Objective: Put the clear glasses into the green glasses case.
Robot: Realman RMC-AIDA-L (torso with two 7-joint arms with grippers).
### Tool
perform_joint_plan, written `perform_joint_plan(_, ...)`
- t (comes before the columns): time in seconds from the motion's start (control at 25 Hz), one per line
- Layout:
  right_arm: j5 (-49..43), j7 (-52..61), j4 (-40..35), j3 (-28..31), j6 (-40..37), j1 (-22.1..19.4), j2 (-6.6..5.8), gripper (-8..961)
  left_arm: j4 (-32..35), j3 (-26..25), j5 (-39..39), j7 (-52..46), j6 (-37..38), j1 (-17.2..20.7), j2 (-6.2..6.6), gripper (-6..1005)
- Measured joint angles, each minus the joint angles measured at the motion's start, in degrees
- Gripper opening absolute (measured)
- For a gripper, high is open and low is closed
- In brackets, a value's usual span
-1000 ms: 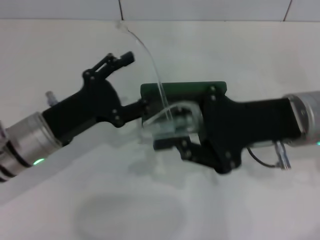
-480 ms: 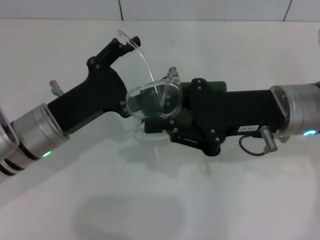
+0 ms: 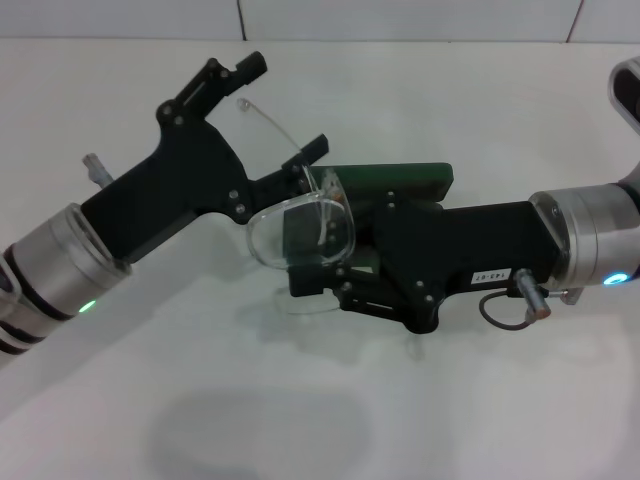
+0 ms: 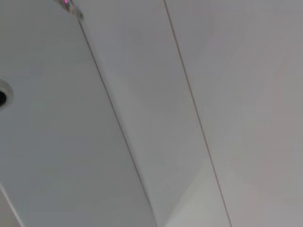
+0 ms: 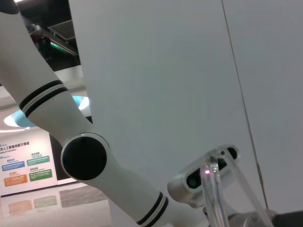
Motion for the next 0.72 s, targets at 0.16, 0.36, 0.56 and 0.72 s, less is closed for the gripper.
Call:
perform_joint_plan(0.16,-0.22,1.76,0.3,-0.02,0.17,-0.14,-0.56,120,-0.05,0.0,-1.62,0.02,0.3,0.42,0.07,885)
perform_joint_plan(0.36,-1.9,4.72,0.64,0.36,0.23,0.29,-1.1,120,-0.07,0.02,-1.64,0.03,0.35,0.46,0.07,885)
perform_joint_plan(0.56,-2.31,6.09,0.66,0.4,0.99,0.0,-1.7,119,-0.22,0.04,-1.63,0.07,2.27,0.89,0.11,885)
perform_joint_plan(0.72,-2.82,8.02,0.66,0.48,1.49,-0.11,-2.27,119,-0.25,-0.04,-1.63,0.15,3.09,1.28,0.15,885)
